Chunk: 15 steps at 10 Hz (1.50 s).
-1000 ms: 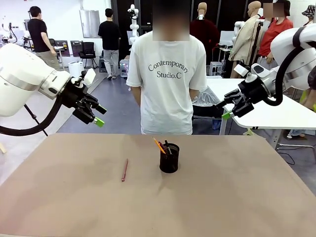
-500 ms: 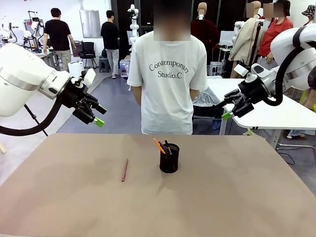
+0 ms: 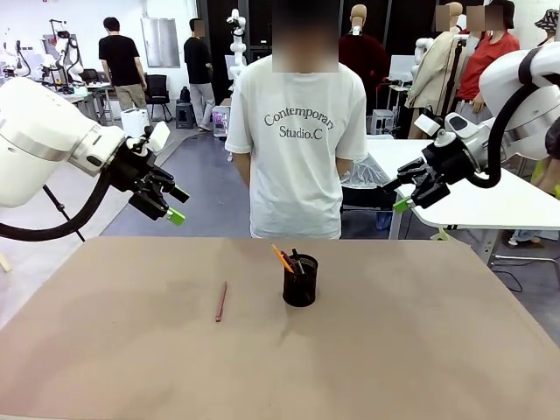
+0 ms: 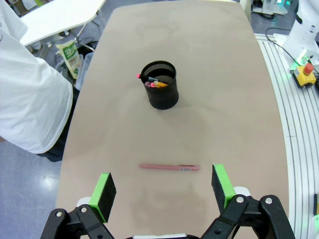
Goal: Place the pens into the pen holder.
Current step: Pick up a writing instrument from the table and place it into the Pen holder.
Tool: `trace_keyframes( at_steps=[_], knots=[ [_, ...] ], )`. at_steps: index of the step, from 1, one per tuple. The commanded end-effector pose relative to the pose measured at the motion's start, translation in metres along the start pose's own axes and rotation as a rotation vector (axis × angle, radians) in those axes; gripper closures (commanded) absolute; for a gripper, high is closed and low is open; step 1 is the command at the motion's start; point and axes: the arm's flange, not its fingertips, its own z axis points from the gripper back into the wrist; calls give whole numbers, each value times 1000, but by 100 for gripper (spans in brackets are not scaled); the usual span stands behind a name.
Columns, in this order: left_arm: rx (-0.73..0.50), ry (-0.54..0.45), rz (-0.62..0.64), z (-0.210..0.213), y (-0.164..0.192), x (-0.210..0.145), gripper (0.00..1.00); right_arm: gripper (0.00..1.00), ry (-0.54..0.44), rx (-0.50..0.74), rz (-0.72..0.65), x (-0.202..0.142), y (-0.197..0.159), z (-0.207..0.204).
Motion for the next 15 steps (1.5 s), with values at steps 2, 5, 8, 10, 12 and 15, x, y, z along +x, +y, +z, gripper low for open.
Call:
trace_keyframes(
  at_steps=[2, 5, 8, 10, 12, 15],
  knots=[
    [0, 0, 0, 0, 0, 0, 0, 0, -1, -1, 6, 3, 1, 1],
    [80, 225, 345, -32, -4, 9, 0, 0, -1, -1, 6, 3, 1, 1],
    [164, 432, 515, -80, -17, 5, 0, 0, -1, -1, 6, 3, 1, 1],
    [65, 361, 460, -111, -31, 12, 0, 0, -1, -1, 6, 3, 1, 1],
    [125, 402, 481, -105, -27, 7, 0, 0, -1, -1, 6, 3, 1, 1],
    [125, 402, 481, -105, -27, 7, 0, 0, -1, -1, 6, 3, 1, 1]
  ],
)
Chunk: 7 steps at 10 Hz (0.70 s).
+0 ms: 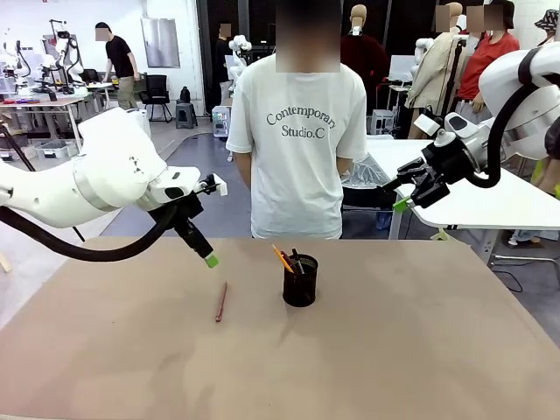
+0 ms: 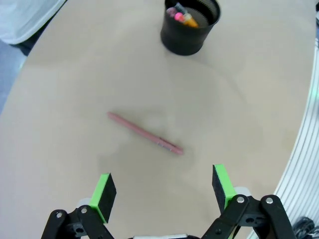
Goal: Place the pens into the pen holder.
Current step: Pick up a writing instrument from the table and place it into the Pen holder.
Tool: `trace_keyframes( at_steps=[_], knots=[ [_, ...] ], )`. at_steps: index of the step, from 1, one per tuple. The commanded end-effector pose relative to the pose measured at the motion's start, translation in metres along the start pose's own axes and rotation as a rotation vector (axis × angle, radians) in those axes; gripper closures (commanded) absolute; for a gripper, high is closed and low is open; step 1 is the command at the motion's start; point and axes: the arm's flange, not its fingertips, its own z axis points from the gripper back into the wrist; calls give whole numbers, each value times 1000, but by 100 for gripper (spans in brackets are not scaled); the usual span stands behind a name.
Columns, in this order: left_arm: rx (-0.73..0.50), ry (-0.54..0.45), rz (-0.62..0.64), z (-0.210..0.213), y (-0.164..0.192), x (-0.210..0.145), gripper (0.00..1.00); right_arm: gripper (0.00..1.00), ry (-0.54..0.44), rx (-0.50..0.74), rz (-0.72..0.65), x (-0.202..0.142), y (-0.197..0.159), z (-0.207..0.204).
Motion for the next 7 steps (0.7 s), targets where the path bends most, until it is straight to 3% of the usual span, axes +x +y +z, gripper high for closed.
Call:
trace_keyframes(
  at_steps=[1, 2, 3, 5, 7],
  knots=[
    [-13, -12, -11, -2, -5, 3, 0, 0, -1, -1, 5, 2, 1, 1],
    [30, 130, 154, -11, -2, 15, 0, 0, -1, -1, 5, 2, 1, 1],
    [64, 186, 282, -23, -4, 25, 0, 0, -1, -1, 5, 2, 1, 1],
    [185, 261, 517, -43, -3, 41, 0, 0, -1, -1, 5, 2, 1, 1],
    [276, 232, 672, -68, 7, 63, 0, 0, -1, -1, 5, 2, 1, 1]
  ],
)
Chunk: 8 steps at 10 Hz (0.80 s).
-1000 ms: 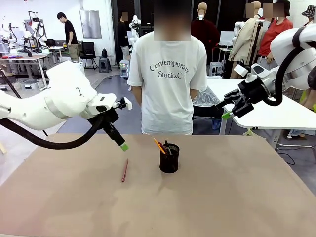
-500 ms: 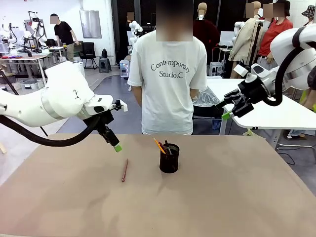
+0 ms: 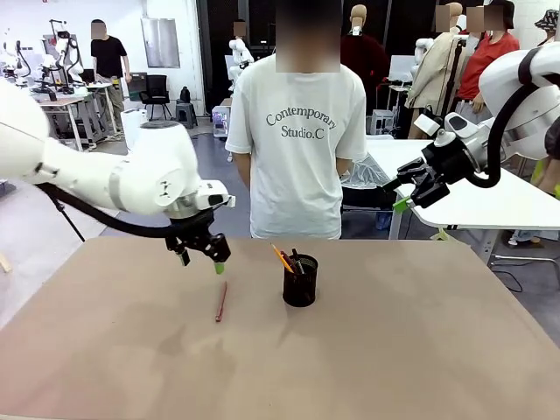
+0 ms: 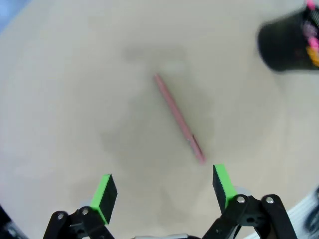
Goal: Place the pens into the pen holder.
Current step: Pick up a writing instrument from the table and place it into the Pen holder.
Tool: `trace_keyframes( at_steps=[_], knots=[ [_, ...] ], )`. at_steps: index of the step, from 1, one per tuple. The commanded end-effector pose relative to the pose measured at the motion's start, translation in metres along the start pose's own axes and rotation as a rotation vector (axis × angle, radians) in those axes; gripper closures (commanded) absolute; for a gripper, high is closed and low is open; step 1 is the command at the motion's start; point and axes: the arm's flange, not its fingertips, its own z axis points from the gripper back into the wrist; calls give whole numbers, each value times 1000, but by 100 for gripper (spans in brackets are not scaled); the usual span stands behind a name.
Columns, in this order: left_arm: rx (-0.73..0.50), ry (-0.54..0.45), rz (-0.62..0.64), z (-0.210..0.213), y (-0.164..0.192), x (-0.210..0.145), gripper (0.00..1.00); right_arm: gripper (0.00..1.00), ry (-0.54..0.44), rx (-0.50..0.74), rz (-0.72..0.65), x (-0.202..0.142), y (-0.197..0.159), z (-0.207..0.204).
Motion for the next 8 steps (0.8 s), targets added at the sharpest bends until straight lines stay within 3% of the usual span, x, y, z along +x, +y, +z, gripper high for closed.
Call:
trace_keyframes(
  at_steps=[1, 4, 7, 8],
  knots=[
    [31, -3, 116, -14, -28, 36, 0, 0, -1, -1, 4, 2, 1, 1],
    [-8, 25, 193, -39, -41, 48, 0, 0, -1, -1, 4, 2, 1, 1],
    [53, 21, 168, -53, -42, 36, 0, 0, -1, -1, 4, 2, 1, 1],
    [-6, 37, 182, -57, -45, 42, 0, 0, -1, -1, 4, 2, 1, 1]
  ],
)
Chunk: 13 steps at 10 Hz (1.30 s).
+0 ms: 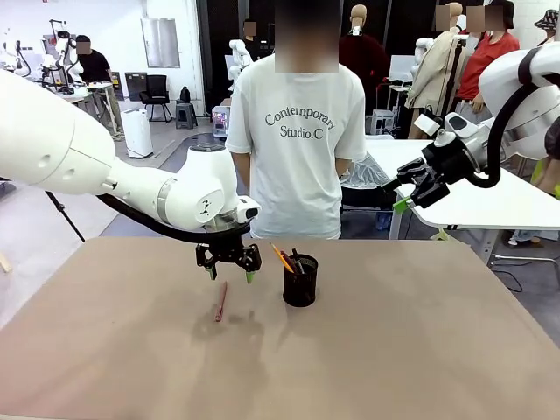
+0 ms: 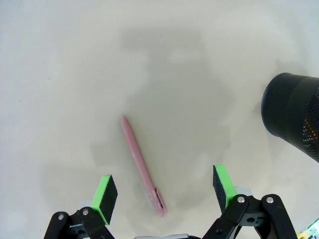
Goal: Place the pens into the pen holder.
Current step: Pick up a writing instrument from the table and place it into the Pen holder.
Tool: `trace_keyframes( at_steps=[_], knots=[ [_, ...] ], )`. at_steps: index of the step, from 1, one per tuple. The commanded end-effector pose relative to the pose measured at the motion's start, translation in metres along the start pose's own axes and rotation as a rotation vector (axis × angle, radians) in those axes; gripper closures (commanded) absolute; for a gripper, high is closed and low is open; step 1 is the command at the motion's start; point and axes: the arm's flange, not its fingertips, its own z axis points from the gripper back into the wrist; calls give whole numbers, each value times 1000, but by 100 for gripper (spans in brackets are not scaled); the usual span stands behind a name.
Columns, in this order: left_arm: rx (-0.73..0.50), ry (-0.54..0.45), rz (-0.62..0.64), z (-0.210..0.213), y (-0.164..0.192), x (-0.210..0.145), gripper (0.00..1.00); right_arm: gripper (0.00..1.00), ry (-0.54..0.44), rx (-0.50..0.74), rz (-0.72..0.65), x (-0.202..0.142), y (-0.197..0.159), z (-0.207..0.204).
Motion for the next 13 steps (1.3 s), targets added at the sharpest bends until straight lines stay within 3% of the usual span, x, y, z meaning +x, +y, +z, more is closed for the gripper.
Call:
trace_keyframes(
  at_steps=[1, 13],
  knots=[
    [-14, -3, 10, 4, -1, 2, 0, 0, -1, -1, 4, 2, 1, 1],
    [14, 70, 116, -34, 24, 21, 0, 0, -1, -1, 4, 2, 1, 1]
  ],
)
